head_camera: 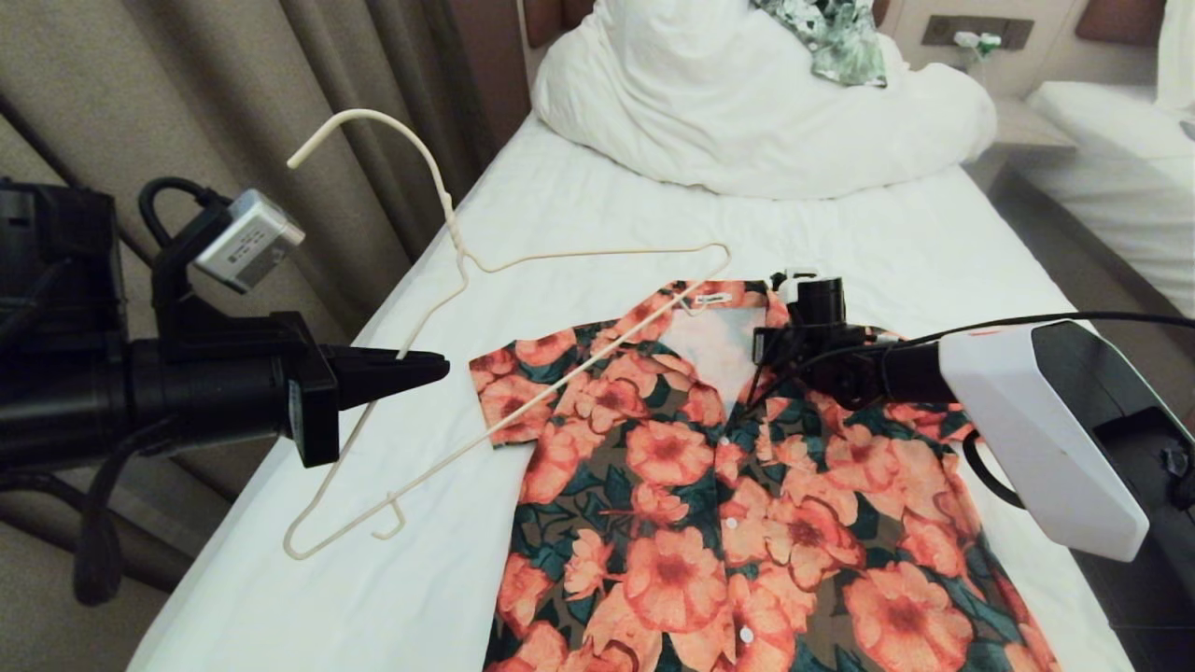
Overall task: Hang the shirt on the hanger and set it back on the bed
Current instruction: Lift the shirt and hanger, then hook one side of the shirt onto the hanger
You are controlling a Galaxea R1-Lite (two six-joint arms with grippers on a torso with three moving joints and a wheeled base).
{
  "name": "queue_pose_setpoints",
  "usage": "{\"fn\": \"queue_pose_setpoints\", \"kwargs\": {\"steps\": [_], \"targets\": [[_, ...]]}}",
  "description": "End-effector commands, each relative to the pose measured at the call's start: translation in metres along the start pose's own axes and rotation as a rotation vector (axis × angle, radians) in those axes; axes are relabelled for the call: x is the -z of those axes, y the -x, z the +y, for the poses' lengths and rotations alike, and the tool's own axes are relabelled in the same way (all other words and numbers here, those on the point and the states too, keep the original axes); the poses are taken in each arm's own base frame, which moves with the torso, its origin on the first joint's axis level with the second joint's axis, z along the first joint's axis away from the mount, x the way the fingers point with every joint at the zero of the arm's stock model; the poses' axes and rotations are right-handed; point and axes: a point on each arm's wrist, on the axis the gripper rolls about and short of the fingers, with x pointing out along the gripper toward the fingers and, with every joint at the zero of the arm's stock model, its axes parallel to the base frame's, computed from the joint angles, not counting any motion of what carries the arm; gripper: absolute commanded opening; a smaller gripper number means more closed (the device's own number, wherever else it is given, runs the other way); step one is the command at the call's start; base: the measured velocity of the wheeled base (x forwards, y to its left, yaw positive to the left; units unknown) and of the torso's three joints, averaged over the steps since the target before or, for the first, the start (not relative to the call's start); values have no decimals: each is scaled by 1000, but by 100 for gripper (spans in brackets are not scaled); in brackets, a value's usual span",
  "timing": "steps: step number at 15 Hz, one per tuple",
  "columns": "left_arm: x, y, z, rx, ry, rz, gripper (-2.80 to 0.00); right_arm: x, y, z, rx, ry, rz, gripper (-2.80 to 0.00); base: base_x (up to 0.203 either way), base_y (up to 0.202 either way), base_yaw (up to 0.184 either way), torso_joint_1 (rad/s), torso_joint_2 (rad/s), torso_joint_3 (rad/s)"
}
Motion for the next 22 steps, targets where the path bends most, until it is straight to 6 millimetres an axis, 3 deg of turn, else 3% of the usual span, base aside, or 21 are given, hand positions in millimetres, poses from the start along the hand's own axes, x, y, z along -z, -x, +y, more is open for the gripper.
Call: {"fn": "queue_pose_setpoints", "kwargs": {"steps": [1,5,8,12,18,22], "targets": [[0,-1,-1,9,-3,1,-280,-5,2,0,-5,-10,-25,-280,0,0,0,0,0,0],[5,-8,1,19,-9,23,-280,-30,15,-8,-1,-32,-59,-280,0,0,0,0,0,0],[8,-15,4,26,0,41,-280,-65,48,-18,4,-67,-51,-280,0,0,0,0,0,0],[20,-39,8,67,25,92,-280,-91,95,-19,-5,-114,37,-280,0,0,0,0,0,0],[29,-57,15,58,11,66,-280,-112,163,-4,-87,-115,44,-280,0,0,0,0,0,0],[34,-66,15,74,20,88,-280,-123,190,2,-129,-116,20,-280,0,0,0,0,0,0]]}}
